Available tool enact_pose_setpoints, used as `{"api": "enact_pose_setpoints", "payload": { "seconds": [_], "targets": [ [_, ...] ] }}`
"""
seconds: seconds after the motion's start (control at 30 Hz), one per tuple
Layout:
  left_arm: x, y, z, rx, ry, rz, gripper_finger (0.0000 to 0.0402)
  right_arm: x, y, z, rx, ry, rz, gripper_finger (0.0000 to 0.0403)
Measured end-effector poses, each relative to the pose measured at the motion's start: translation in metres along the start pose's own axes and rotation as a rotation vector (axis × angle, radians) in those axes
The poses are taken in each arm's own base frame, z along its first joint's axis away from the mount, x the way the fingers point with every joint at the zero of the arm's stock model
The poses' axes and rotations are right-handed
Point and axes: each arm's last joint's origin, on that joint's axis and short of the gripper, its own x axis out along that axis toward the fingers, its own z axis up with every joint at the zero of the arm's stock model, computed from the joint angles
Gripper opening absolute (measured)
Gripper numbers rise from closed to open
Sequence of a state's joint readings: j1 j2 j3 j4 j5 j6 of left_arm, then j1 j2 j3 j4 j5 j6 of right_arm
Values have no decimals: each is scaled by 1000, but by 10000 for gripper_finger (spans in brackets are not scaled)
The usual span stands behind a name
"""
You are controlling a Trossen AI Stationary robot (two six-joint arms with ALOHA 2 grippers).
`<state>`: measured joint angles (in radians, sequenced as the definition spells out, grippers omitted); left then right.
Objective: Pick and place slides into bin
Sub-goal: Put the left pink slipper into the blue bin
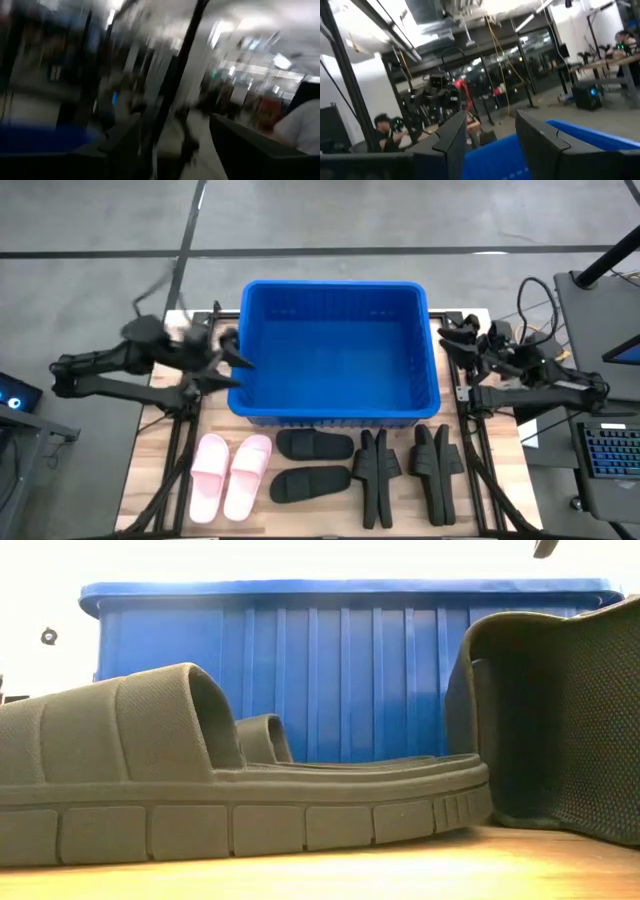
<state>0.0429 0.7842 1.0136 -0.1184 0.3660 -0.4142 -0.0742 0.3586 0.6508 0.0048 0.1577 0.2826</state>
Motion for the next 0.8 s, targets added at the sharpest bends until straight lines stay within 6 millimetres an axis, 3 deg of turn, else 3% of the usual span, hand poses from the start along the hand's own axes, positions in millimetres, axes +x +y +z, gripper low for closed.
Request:
{"api": "enact_pose_setpoints", "payload": {
  "seconds": [0.13,0.53,0.8],
  "targets": [
    [4,-3,-2,-100,253,76,221,9,3,6,-1,64,-19,153],
    [9,-34,12,-287,623,107,221,29,6,3,-20,150,-44,152],
    [-3,-50,-17,-475,1089,288,221,32,6,1,-22,156,-46,145]
  ]
}}
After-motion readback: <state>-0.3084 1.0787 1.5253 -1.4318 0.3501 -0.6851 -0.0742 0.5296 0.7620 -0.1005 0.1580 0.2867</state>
